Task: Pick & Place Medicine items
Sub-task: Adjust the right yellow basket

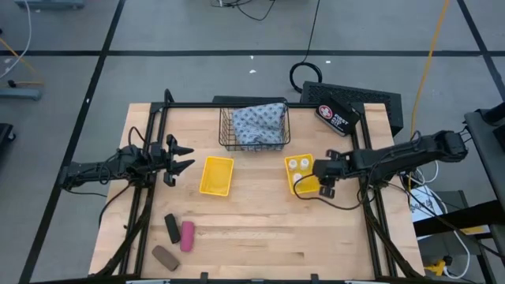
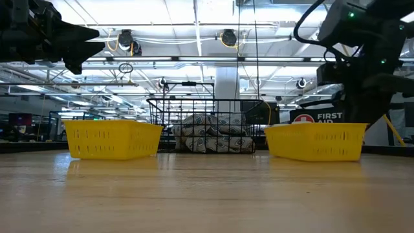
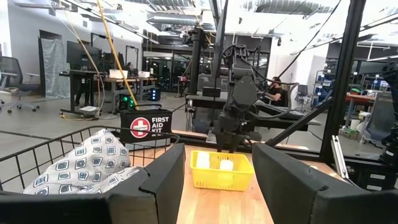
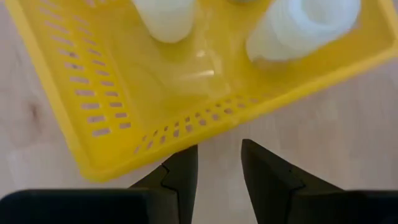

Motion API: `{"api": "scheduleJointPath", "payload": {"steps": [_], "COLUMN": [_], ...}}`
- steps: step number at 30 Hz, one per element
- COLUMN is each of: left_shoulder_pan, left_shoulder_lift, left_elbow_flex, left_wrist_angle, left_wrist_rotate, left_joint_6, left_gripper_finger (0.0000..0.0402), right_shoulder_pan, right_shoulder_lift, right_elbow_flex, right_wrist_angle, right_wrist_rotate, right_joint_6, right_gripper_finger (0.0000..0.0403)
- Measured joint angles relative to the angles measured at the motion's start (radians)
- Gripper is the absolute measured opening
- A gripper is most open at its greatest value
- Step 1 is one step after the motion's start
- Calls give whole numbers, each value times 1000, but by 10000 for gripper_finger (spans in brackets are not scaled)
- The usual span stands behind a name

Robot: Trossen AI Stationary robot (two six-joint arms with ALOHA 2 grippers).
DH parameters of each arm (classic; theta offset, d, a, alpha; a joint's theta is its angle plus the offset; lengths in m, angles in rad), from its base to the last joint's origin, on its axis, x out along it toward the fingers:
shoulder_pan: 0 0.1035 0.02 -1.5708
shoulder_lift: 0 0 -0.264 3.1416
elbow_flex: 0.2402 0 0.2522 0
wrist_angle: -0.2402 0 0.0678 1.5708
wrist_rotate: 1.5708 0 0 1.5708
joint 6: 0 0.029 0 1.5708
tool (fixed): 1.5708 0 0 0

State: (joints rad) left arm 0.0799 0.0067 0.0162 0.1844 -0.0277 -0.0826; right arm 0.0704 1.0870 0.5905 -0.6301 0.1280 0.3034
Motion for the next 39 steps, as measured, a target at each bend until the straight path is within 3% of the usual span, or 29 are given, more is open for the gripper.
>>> {"api": "scheduleJointPath", "payload": {"steps": [11,17,29,36,39], "left_shoulder_pan": [0,0,0,0,0], "left_shoulder_lift": [0,0,0,0,0], "left_elbow_flex": [0,0,0,0,0], "left_wrist_angle": [0,0,0,0,0], "left_wrist_rotate": [0,0,0,0,0], "left_joint_6": [0,0,0,0,0], "left_gripper_finger": [198,198,198,198,198], "right_shoulder_pan": [-33,-72,-134,-66,-20], "right_shoulder_lift": [0,0,-20,-149,-170], "right_elbow_flex": [-26,-26,-26,-26,-26], "right_wrist_angle": [215,251,280,330,355], "right_wrist_rotate": [54,139,137,120,-19], "right_joint_6": [-95,-168,-250,-232,-139], "right_gripper_finger": [114,114,114,114,114]}}
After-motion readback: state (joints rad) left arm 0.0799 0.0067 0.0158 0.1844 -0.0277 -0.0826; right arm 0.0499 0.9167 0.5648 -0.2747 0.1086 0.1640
